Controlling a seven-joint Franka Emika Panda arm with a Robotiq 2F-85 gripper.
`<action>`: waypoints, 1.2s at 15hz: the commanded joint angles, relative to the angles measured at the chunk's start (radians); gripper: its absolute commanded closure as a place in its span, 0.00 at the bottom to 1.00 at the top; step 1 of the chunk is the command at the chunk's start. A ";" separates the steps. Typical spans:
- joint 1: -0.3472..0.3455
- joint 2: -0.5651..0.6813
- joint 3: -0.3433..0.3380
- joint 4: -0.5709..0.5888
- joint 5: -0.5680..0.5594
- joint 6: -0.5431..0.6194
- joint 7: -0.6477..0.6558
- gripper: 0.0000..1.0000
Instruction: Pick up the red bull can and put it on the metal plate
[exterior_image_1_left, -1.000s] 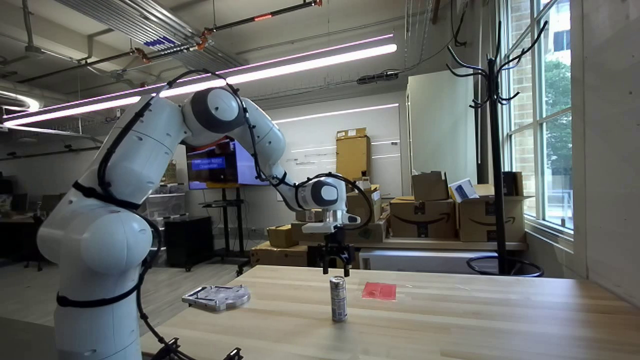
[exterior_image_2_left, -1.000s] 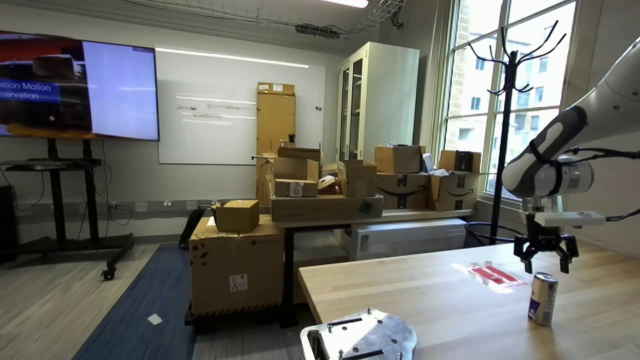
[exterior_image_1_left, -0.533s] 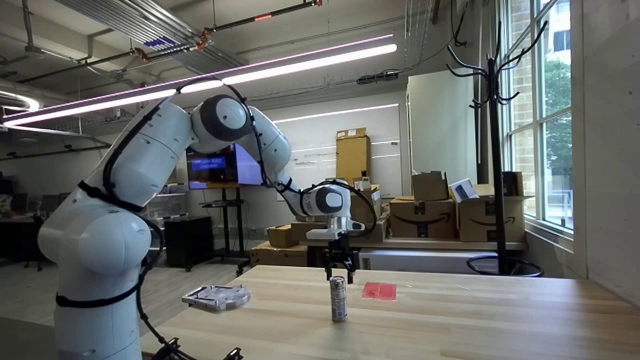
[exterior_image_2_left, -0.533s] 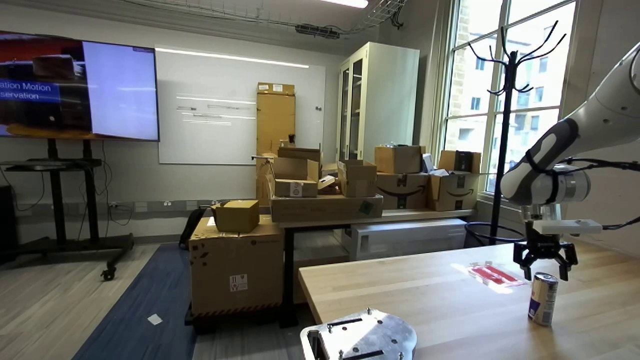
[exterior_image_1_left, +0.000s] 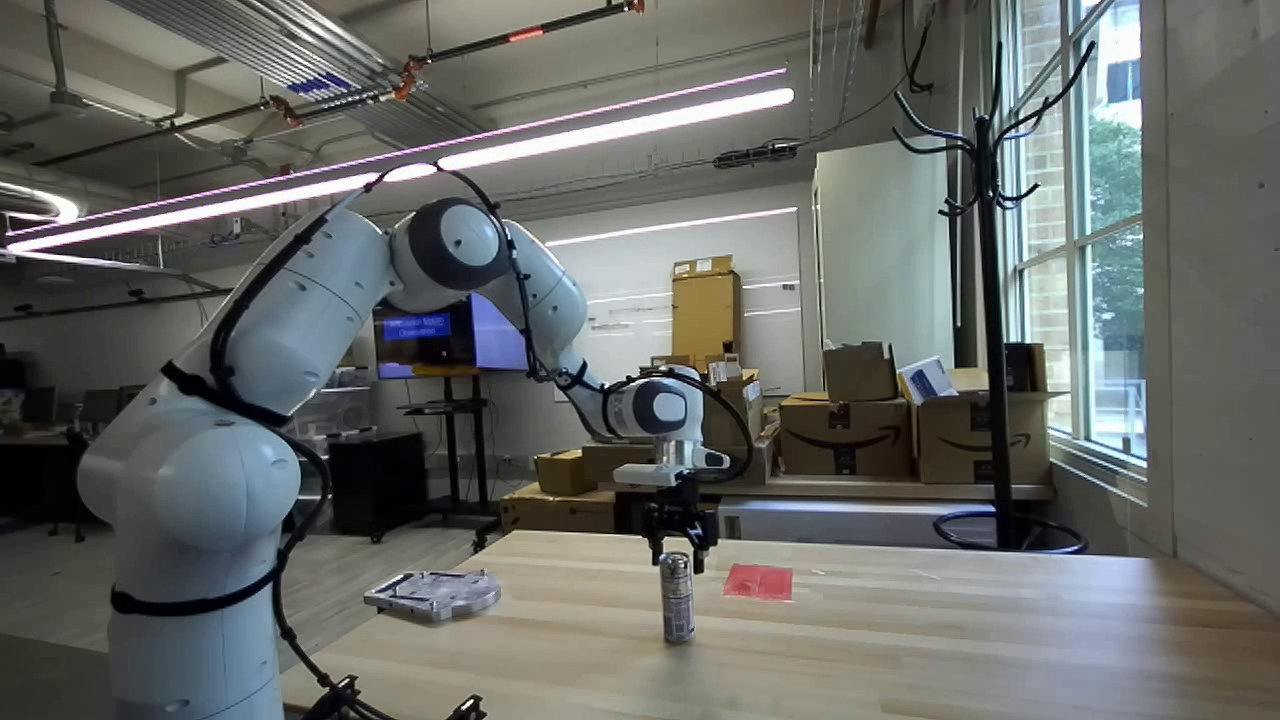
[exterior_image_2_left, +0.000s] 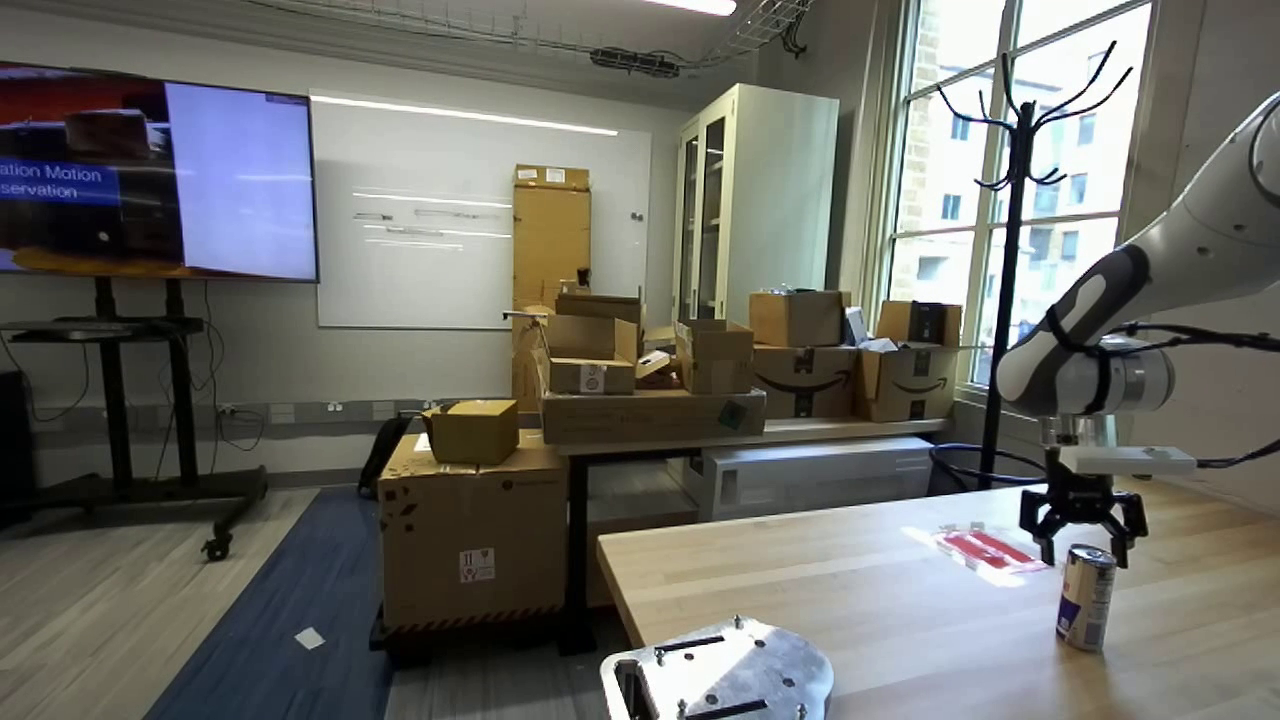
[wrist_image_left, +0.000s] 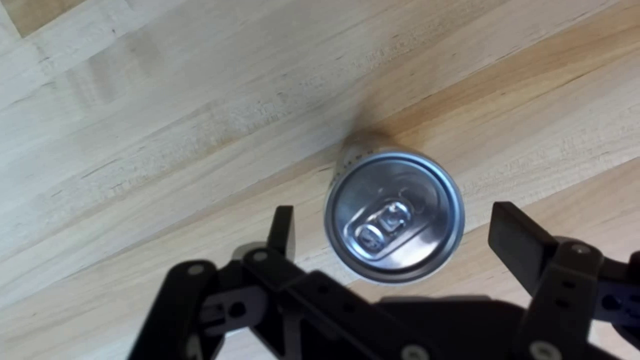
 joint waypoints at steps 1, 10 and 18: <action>-0.016 -0.026 0.021 -0.006 0.004 -0.007 -0.003 0.00; -0.017 -0.034 0.022 -0.026 0.007 -0.006 -0.005 0.00; -0.019 -0.031 0.023 -0.045 0.007 -0.001 -0.008 0.26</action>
